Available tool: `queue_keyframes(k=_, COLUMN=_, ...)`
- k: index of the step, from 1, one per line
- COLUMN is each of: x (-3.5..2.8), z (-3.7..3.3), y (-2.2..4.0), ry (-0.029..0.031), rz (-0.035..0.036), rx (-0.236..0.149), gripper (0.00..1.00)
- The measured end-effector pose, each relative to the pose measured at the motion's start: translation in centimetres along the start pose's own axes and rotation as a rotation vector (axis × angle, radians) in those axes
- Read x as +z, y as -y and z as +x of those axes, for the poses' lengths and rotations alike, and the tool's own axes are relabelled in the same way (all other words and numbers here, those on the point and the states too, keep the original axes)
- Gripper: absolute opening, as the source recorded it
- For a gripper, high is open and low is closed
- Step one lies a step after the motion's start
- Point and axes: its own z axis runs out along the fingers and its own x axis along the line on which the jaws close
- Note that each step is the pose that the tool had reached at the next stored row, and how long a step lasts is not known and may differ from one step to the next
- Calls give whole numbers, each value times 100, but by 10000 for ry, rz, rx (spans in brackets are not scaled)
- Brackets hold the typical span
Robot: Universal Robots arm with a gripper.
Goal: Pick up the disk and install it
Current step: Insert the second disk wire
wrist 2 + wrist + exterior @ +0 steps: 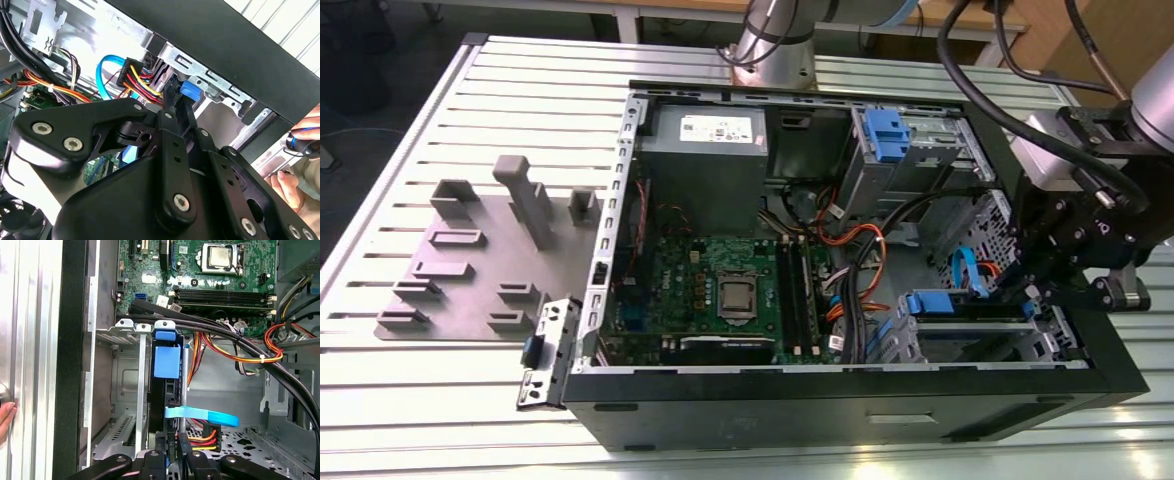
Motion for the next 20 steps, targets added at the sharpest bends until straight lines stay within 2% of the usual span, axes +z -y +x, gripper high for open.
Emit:
queue_keyframes(k=6, x=0, z=0, y=3, ry=-2, rz=0, rx=-1, gripper=22)
queue_keyframes(k=7, x=1, z=0, y=3, ry=-1, rz=0, rx=-1, gripper=16)
queue_keyframes(k=13, x=1, z=0, y=1, ry=9, rz=1, rx=-1, gripper=16)
queue_keyframes(k=18, x=-16, z=0, y=-38, ry=7, rz=51, rx=-1, gripper=16)
queue_keyframes(k=20, x=-16, z=-1, y=-73, ry=7, rz=105, rx=1, gripper=16)
